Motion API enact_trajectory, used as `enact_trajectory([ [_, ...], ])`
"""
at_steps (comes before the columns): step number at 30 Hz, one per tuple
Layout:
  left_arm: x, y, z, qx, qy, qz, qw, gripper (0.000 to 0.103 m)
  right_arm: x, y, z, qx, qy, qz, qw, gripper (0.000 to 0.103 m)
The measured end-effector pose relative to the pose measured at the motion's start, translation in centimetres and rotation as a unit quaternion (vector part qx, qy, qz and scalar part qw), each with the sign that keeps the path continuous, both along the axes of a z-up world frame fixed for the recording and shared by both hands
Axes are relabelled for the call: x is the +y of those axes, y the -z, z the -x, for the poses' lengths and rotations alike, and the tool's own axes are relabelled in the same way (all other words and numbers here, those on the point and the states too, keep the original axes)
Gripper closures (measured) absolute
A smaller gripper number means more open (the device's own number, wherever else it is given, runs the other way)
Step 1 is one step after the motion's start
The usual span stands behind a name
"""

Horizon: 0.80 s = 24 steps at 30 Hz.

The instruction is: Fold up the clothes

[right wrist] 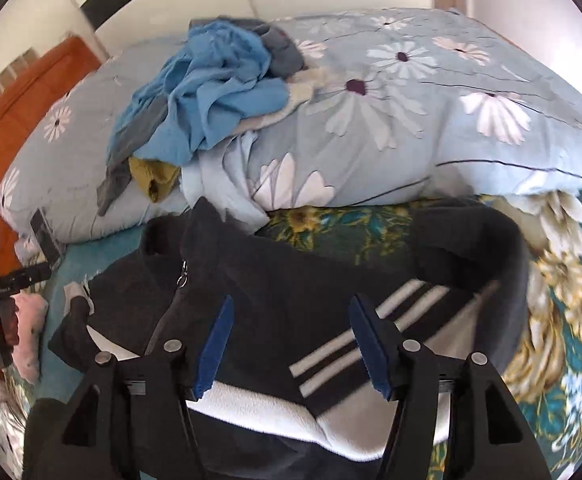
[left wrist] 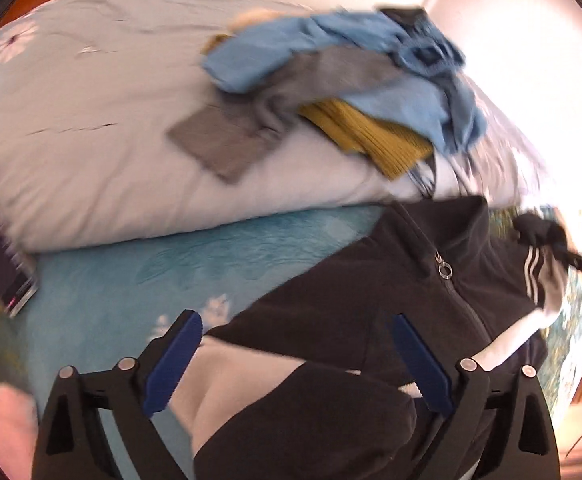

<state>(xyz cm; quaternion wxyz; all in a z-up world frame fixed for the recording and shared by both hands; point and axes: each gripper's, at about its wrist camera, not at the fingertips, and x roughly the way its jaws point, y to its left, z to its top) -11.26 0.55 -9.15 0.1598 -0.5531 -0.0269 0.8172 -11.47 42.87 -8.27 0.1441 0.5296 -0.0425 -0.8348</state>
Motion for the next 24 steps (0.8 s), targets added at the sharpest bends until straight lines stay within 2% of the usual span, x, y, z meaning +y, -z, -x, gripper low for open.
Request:
enact_trajectory([
  [5, 3.4, 3.9, 2.5, -0.044, 0.067, 0.024, 0.9965, 0.004, -3.1, 4.1, 4.7, -0.029, -0.058, -0.025, 0.998, 0.041],
  [10, 4.1, 6.6, 5.0, -0.068, 0.104, 0.051, 0.9909, 0.004, -5.0, 7.0, 7.5, -0.05, -0.12, -0.048, 0.99, 0.041],
  [16, 3.6, 7.8, 6.7, -0.102, 0.119, 0.002, 0.9876, 0.008, -6.5, 9.3, 9.0, -0.073, -0.168, -0.062, 0.981, 0.041],
  [19, 3.9, 8.0, 6.6, -0.103, 0.135, 0.001, 0.9855, 0.015, -6.7, 9.5, 8.9, -0.081, -0.177, -0.056, 0.979, 0.042],
  [21, 3.7, 7.8, 6.6, -0.101, 0.138, 0.001, 0.9853, 0.025, -6.7, 9.5, 8.7, -0.086, -0.178, -0.051, 0.979, 0.055],
  [22, 3.5, 7.7, 6.7, -0.102, 0.136, -0.002, 0.9855, 0.029, -6.8, 9.5, 8.5, -0.089, -0.178, -0.052, 0.979, 0.058],
  [24, 2.8, 7.4, 6.9, -0.107, 0.129, -0.013, 0.9858, 0.05, -7.1, 9.4, 7.9, -0.09, -0.181, -0.059, 0.978, 0.069],
])
